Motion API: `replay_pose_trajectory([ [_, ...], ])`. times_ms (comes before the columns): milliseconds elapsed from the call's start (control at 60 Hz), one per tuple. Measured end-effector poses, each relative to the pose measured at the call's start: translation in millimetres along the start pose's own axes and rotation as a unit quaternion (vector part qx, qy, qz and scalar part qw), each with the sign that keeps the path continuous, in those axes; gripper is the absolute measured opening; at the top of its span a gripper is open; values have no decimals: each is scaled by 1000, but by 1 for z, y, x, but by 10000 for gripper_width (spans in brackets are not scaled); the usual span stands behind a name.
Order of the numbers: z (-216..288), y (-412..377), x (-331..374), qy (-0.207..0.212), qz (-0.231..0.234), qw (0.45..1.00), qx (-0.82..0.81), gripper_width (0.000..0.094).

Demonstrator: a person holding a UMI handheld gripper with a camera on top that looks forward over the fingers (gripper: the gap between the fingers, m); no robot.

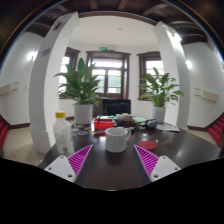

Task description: Pour water

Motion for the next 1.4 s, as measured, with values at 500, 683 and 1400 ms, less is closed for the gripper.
replay_pose_trajectory([
  [500,41,-164,-47,40,194,980,-15,803],
  [683,39,-173,-95,28,184,983,-11,808],
  [1400,53,-151,-126,18,143,981,-131,487],
])
Point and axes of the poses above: the point between the fingertips, and its own axes, seen from behind it with the camera up: y to the right, z up, x backward, against the way the camera looks, the point moved 7 cm from there along x, backward, against the way the camera looks, and after that the axes turned 11 degrees about x, right-handed, at the moved point
